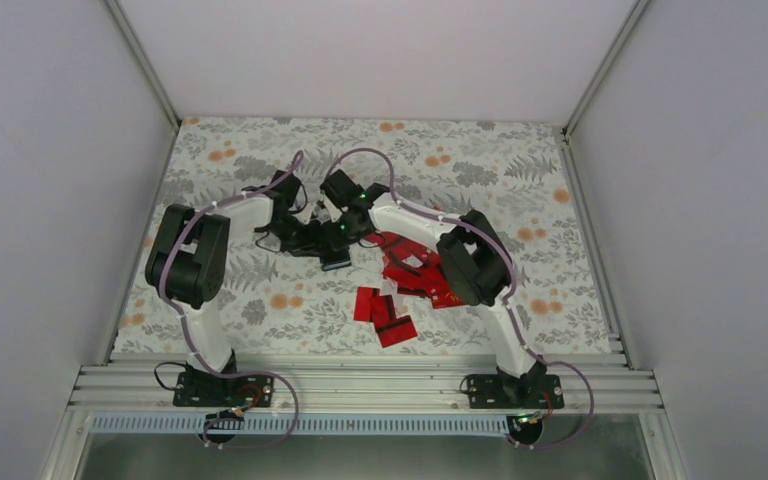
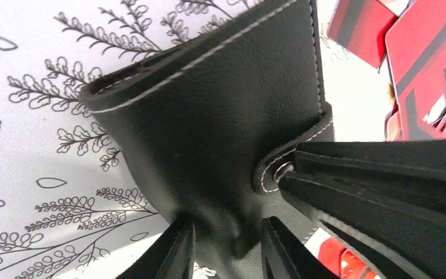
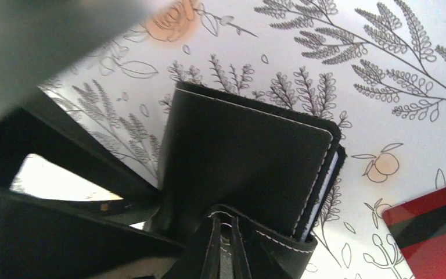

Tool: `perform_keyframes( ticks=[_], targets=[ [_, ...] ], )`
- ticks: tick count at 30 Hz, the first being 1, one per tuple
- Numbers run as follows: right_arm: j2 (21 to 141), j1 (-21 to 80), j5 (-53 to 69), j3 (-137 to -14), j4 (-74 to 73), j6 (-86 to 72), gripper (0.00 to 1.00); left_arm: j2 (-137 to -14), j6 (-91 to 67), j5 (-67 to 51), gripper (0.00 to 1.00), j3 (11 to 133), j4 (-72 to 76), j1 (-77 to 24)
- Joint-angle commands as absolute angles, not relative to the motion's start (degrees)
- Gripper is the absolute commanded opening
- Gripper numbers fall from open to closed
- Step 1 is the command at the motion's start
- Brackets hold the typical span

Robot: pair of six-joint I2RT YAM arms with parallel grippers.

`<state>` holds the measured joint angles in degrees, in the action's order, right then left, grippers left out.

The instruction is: Put the credit cards into the card holder

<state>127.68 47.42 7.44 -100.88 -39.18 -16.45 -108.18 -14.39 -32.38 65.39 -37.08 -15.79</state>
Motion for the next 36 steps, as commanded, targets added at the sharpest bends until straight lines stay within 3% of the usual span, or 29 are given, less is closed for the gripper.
perform_keyframes(
  ticks=[1, 6, 11, 22, 36],
  targets=[
    [125.85, 45.80, 15.85, -104.84, -41.71, -17.82, 0.09, -105.57, -14.02, -26.35, 0.33, 64.11, -29.96, -16.61],
    [120.90, 42.74, 19.22, -99.07, -40.60, -18.18, 0.30, -100.50, -13.65, -23.74, 0.44, 61.70, -30.92, -16.59],
    [118.45, 41.57, 18.40, -88.72, -38.42, -16.98, 0.38, -95.20, -13.61, -20.95, 0.50, 59.35, -32.30, -16.51],
    [123.86, 41.30, 25.17, -88.68, -33.97, -17.42, 0.37, -82.55, -15.33, -13.52, 0.51, 55.06, -35.36, -16.41],
    [142.03, 42.04, 33.46, -113.63, -38.48, -17.56, 0.34, -69.85, -16.85, -2.21, 0.52, 55.00, -38.70, -16.13]
  ],
)
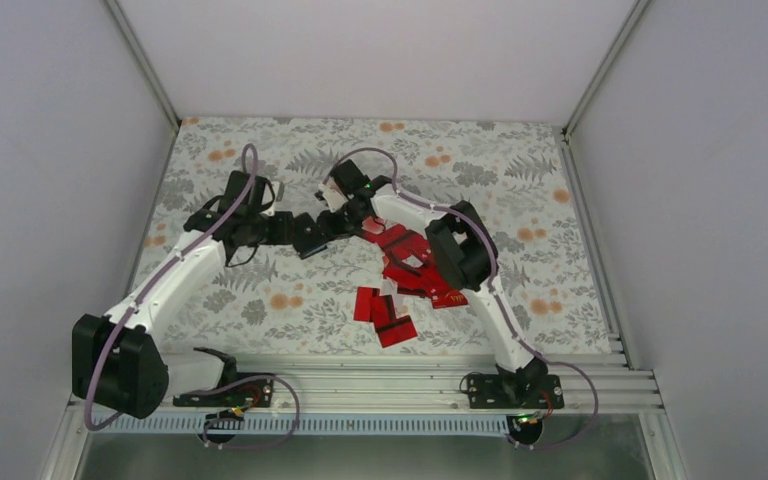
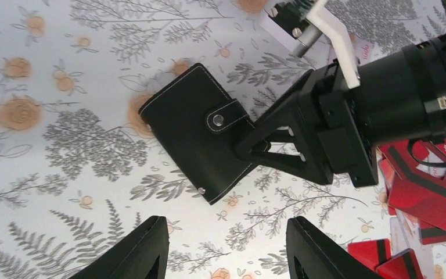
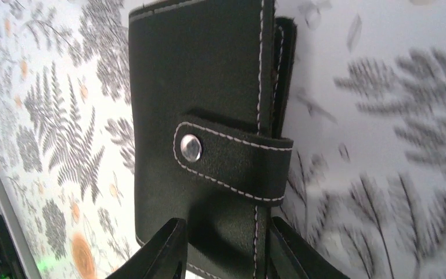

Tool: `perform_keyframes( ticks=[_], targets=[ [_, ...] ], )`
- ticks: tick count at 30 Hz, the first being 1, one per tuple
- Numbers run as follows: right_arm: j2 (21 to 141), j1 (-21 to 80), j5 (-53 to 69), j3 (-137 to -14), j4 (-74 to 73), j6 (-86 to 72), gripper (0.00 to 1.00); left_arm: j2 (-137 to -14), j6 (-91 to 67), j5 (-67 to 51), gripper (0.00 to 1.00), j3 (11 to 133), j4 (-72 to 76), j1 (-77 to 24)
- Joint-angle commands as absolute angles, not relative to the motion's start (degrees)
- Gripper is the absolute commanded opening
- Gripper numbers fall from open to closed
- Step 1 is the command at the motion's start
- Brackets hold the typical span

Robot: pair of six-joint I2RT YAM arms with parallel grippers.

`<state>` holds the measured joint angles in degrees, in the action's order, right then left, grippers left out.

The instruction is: Put the credit cards into the card holder

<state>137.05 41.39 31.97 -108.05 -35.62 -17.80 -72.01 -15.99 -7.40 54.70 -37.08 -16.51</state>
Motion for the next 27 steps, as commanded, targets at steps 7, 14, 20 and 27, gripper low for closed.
perform_keyframes(
  ticks=[7, 14, 20, 27],
  targets=[
    [134.39, 42.00, 32.70, -114.53, -36.72, -16.97, 0.38, -60.01, -14.17, 10.89, 0.67, 55.12, -32.91, -15.94],
    [115.58, 41.11, 22.73, -113.57, -34.10, -14.54, 0.86, -55.82, -6.15, 21.66, 1.00, 55.18, -22.62, -15.27],
    [104.13, 40.23, 5.49, -114.11, -38.72, -15.62, 0.99, -55.89, -1.03, 25.91, 1.00, 48.16, -5.50, -12.33],
    [90.22, 38.93, -15.11, -103.28, -37.32, -11.63, 0.99, -57.22, 3.20, 21.49, 1.00, 34.49, 13.41, -6.20]
  ],
)
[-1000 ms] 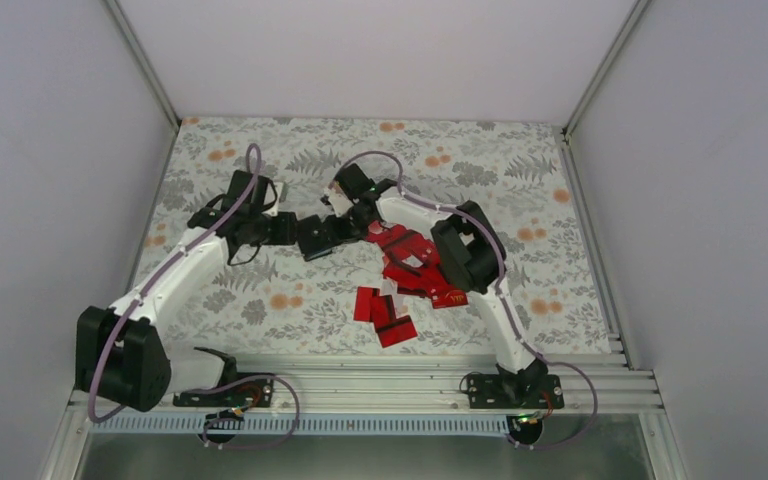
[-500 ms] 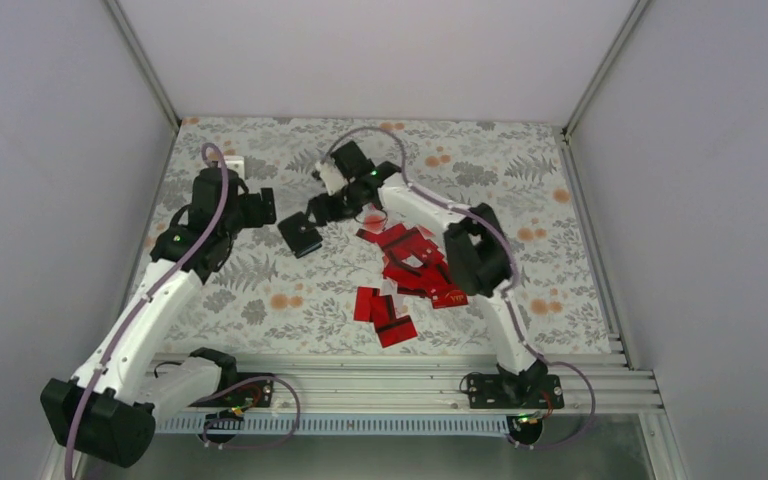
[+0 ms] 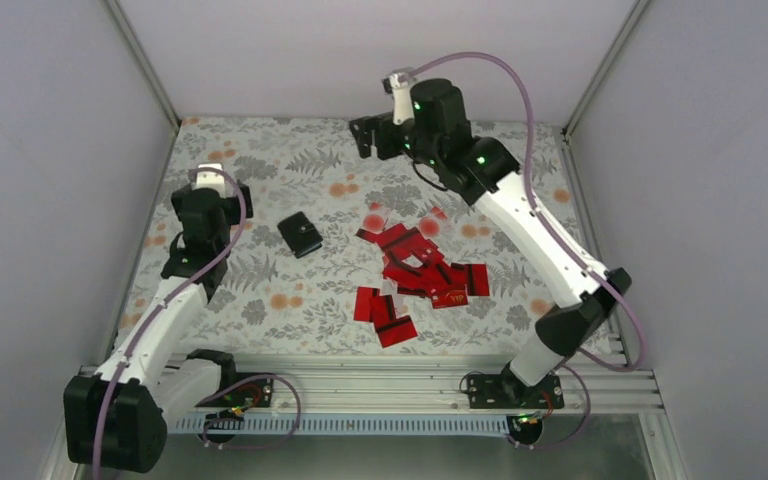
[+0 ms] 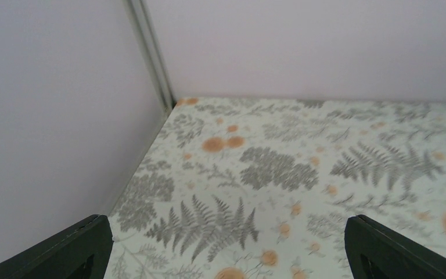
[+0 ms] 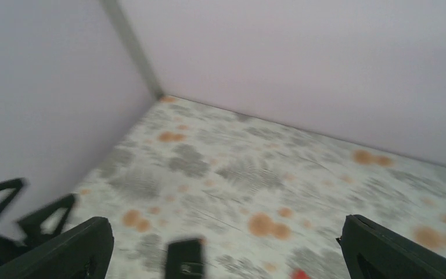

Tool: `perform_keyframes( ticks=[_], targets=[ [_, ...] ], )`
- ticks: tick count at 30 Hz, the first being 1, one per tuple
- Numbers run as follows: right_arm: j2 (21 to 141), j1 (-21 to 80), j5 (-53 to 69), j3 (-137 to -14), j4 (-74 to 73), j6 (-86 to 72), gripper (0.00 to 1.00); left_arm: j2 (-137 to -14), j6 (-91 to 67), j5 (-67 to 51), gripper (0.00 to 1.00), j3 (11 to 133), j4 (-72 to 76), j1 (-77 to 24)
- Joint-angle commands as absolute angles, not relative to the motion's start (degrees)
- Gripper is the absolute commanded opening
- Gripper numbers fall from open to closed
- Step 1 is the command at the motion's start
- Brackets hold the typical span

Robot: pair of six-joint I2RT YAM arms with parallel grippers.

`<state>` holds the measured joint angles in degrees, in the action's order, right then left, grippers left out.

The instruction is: Put the credit cards into the card holder

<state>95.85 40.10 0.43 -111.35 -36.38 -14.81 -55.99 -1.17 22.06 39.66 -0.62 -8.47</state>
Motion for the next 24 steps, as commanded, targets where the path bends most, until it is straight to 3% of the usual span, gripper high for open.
perform_keyframes(
  ticks=[1, 7, 11, 15, 19, 24],
  targets=[
    [86.28, 38.56, -17.50, -98.97, -34.64, -9.77, 0.99, -58.78, 1.94, 21.76, 1.00, 33.81, 13.78, -4.95],
    [74.56, 37.05, -27.60, -73.95, -21.30, 6.22, 0.99, -61.14, -3.10, 13.05, 0.99, 25.92, 23.52, 2.91],
    [70.85, 32.13, -23.31, -66.54, -18.09, 1.79, 0.99, -62.78, -3.07, 10.00, 0.99, 21.57, 29.87, 6.16],
    [70.32, 27.83, -28.48, -56.98, -10.85, -5.07, 0.99, -65.65, -3.70, 7.23, 0.99, 16.36, 39.59, 7.46],
    [71.04, 19.37, -17.40, -45.66, 2.38, -6.34, 1.00, -70.53, -4.08, 6.86, 0.99, 13.26, 47.21, 7.47],
    [70.80, 11.22, -14.06, -31.59, 24.11, -2.99, 1.00, -73.41, -4.13, 7.18, 0.98, 11.95, 54.67, 7.38]
  ],
)
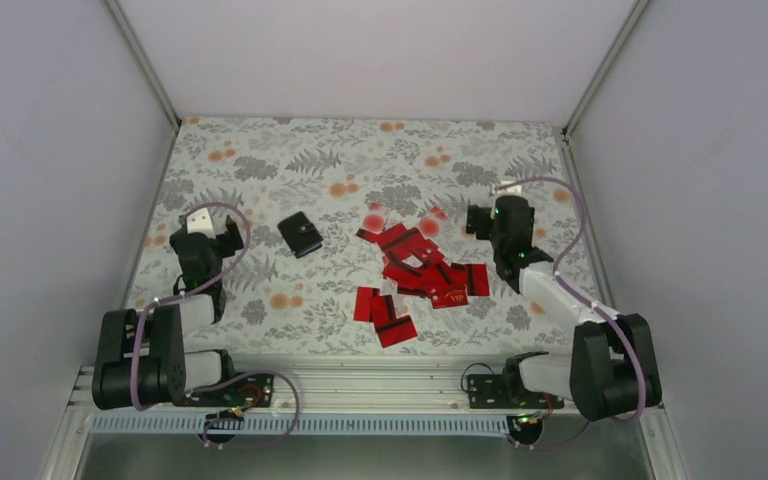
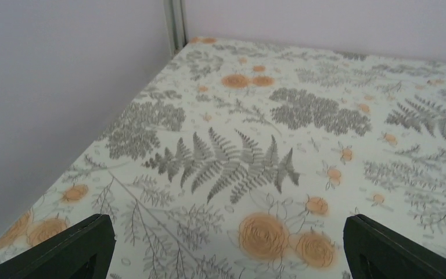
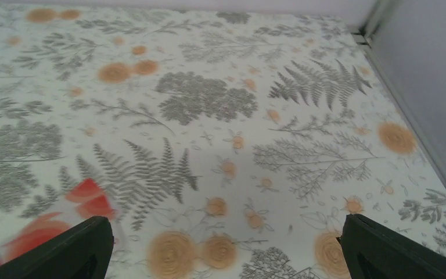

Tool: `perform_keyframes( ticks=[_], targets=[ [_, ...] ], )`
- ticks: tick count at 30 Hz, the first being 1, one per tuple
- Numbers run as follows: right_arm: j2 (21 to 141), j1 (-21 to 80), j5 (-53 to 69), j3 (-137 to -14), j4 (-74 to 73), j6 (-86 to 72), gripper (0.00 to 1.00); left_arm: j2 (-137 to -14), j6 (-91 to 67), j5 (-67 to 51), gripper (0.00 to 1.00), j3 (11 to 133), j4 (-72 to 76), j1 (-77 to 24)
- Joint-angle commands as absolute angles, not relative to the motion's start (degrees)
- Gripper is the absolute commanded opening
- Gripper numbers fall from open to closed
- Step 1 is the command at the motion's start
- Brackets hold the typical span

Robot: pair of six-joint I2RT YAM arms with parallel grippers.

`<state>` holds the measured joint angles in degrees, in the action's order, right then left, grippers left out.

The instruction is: Put the credit cards into the card holder

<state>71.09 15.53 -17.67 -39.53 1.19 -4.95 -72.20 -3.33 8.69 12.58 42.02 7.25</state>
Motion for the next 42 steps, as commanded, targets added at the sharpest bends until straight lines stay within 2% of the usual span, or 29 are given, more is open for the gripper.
perform_keyframes(
  ticks=[1, 7, 15, 18, 20, 24, 42],
  targets=[
    [71.51, 10.07, -14.15, -29.06, 28.92, -0.86, 1.00, -74.12, -4.24, 7.09, 0.98, 11.92, 56.00, 7.29],
    [78.79, 4.72, -6.02, -22.14, 47.53, -1.27, 0.99, -79.54, -3.54, 7.31, 1.00, 11.30, 66.42, 6.12],
    [86.51, 0.51, 2.32, -22.77, 55.50, 0.66, 0.99, -83.79, 1.91, 7.46, 1.00, 11.58, 70.49, 1.90],
    [86.49, -0.26, 6.29, -22.76, 55.23, 1.34, 0.99, -89.47, 3.72, 7.82, 1.00, 11.49, 77.17, 0.66],
    [86.32, -0.75, 8.50, -22.29, 55.95, 1.70, 0.99, -88.55, 3.84, 8.34, 1.00, 13.16, 71.71, 0.03],
    [87.19, -2.31, 11.28, -17.24, 65.46, 0.74, 0.99, -89.31, 4.36, 8.70, 1.00, 13.14, 73.28, -0.11],
    [87.21, -3.14, 12.48, -17.94, 63.65, 0.31, 0.99, -88.82, 4.39, 8.96, 1.00, 13.27, 72.42, -0.35]
  ],
)
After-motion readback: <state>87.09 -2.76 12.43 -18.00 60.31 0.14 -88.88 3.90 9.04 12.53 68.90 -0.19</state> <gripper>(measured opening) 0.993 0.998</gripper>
